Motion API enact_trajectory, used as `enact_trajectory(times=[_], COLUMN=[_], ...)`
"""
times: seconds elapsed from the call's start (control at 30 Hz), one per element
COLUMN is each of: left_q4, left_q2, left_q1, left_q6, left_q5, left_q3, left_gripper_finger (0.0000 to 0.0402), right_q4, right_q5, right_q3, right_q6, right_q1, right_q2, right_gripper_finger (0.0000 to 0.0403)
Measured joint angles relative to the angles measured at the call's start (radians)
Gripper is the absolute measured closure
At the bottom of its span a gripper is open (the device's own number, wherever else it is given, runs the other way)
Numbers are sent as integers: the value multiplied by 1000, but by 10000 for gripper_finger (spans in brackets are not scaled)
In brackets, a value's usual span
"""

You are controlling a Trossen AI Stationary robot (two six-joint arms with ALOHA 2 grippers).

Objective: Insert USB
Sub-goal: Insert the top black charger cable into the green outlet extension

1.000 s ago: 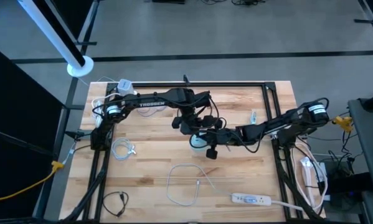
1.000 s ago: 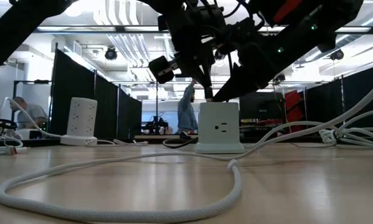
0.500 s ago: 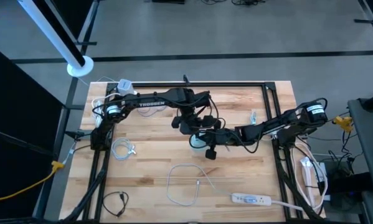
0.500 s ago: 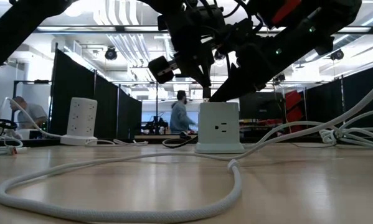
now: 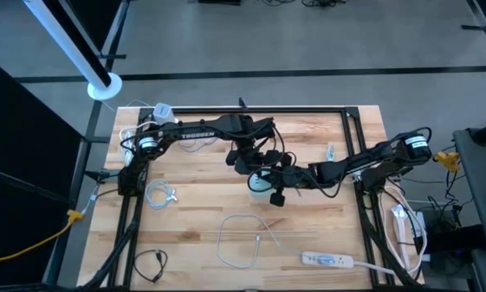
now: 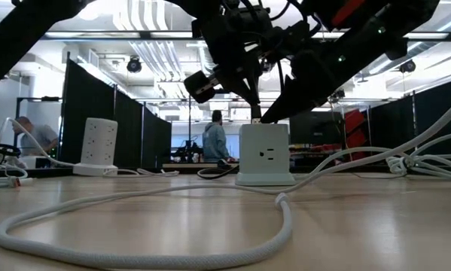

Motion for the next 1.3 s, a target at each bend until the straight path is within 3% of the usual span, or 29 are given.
enact_trajectory(times=[1.3], left_q4=[-61], left_q2=[1], left_q1=[0], left_q6=[7], left_q5=[-13], left_q3=[1], left_gripper_finger=[394], right_q4=[63], right_q5=[-21], right_q3=[3], right_q6=[3], right_q1=[-2], right_q2=[43], right_gripper_finger=[403])
